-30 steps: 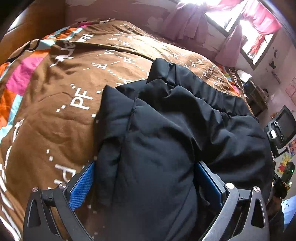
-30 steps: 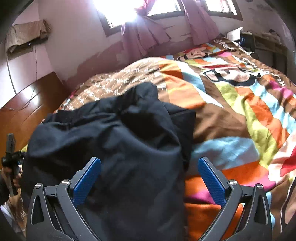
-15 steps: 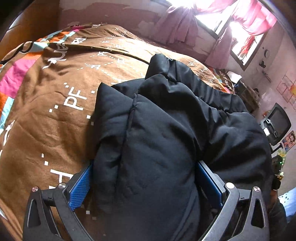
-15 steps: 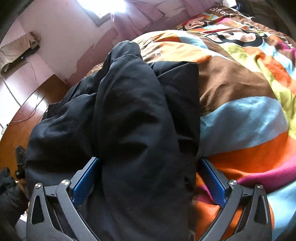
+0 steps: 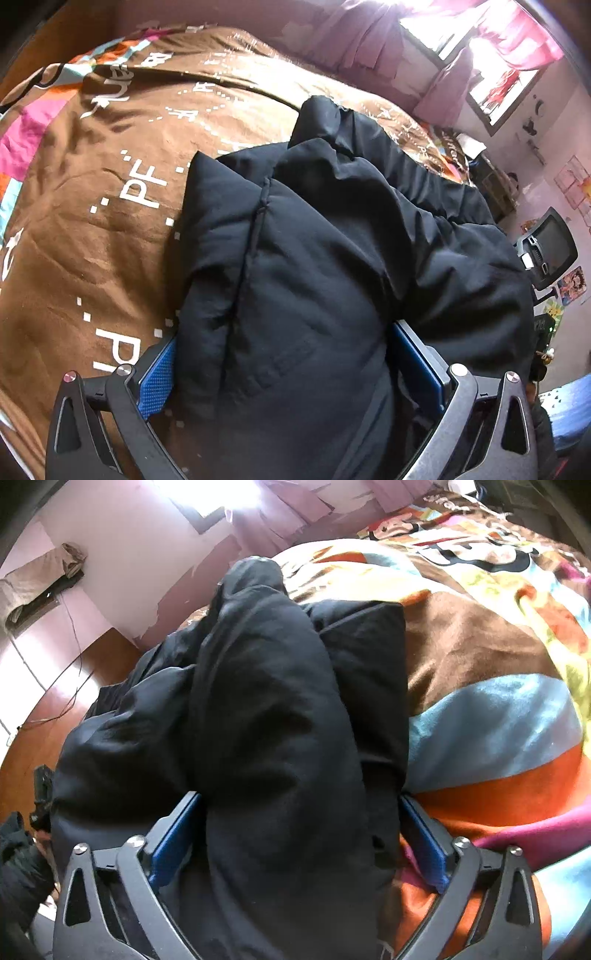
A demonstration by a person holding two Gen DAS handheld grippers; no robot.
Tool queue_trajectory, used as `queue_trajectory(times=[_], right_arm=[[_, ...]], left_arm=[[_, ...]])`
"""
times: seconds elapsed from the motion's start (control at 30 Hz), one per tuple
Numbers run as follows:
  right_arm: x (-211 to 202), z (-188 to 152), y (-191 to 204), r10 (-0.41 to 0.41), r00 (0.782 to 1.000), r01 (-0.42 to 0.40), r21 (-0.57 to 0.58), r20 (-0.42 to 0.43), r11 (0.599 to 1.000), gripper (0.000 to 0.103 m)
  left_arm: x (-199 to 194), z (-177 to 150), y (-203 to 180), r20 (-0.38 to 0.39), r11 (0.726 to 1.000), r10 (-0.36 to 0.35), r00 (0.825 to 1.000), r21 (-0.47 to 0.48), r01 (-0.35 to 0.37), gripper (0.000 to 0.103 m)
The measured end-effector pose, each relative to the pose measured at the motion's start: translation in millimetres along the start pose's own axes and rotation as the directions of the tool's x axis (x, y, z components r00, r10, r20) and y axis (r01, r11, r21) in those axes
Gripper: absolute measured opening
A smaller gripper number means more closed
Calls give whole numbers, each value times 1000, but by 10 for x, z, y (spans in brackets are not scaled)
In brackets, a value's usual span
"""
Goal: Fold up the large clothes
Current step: 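Grasp the jacket bundle with both tools and lift it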
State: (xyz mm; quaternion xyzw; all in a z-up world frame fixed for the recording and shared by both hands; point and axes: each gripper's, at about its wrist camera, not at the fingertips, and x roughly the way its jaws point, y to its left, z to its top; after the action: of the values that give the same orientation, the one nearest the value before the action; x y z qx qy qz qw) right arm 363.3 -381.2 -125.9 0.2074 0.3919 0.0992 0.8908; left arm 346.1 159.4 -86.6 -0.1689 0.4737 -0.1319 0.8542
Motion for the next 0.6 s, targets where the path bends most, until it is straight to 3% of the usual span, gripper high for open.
queue_trajectory(times=[0.03,0.13,0.33,0.4,0.6], right_arm=[[-38,-10,51,-9,1000,9,-17,10,1000,82],[-150,-52,221,-39,998,43,-71,48,997,62],[-355,-133,391,-52,996,60,-116,70,991,36],[-457,-172,405,-46,995,55,-109,84,992,28],[-846,-356,648,-63,986,86,-149,156,985,14]], left_arm=[[-3,6,-26,-13,1000,3,1000,-1,-3,103],[-55,-13,-116,-18,1000,15,1000,-2,-15,88],[-240,-101,-286,-3,997,64,998,-36,-64,51],[-337,-144,-401,14,996,92,996,-23,-91,34],[-667,-311,-754,36,989,142,989,27,-143,19]])
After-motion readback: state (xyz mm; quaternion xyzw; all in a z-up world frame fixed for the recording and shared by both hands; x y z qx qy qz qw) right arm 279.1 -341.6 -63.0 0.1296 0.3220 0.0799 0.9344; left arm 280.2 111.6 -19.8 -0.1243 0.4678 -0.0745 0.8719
